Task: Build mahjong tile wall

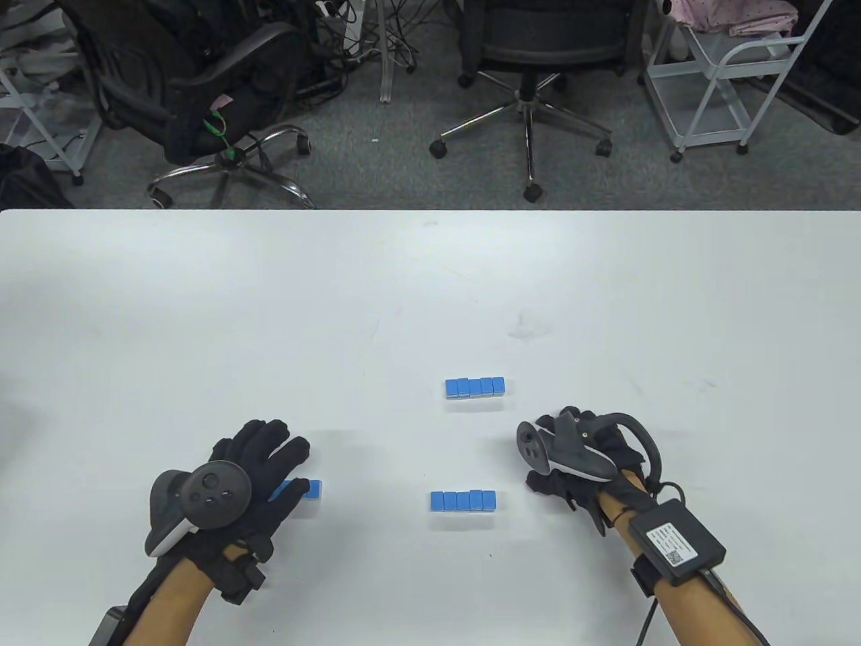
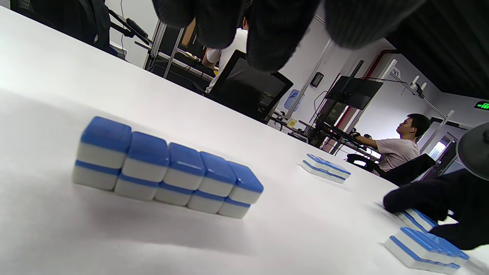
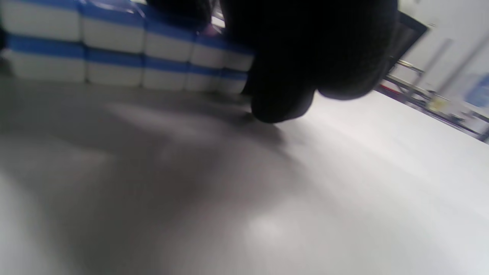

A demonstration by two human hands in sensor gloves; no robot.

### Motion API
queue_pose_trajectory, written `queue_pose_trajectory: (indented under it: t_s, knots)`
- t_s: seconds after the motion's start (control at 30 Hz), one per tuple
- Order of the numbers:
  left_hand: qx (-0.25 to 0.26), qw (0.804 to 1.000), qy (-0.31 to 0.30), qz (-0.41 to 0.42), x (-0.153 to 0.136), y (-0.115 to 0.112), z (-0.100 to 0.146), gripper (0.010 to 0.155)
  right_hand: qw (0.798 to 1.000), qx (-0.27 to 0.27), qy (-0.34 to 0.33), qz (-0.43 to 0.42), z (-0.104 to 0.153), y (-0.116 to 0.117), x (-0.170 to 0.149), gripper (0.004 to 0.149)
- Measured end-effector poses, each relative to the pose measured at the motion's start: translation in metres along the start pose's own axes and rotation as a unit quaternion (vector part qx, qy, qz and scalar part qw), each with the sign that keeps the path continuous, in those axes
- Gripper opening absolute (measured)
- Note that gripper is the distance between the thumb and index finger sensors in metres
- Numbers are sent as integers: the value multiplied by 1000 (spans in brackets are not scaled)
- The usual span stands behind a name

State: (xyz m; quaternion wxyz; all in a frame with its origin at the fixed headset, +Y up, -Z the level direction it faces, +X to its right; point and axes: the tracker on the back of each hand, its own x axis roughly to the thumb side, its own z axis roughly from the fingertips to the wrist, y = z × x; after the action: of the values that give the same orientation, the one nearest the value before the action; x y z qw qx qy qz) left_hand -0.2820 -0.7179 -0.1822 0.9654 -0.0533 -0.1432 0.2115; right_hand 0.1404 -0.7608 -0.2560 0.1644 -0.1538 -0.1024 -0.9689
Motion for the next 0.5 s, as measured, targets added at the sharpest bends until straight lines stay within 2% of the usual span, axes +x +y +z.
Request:
queue_pose_trajectory:
  t_s: [0.23, 0.5]
  knots:
    - [3, 1000, 0, 0, 0, 3, -5, 64, 991, -52, -113, 37, -20, -6, 4, 89]
    - [1, 1000, 5, 2, -2, 5, -6, 64, 984, -76, -163, 22, -28, -2, -2, 87]
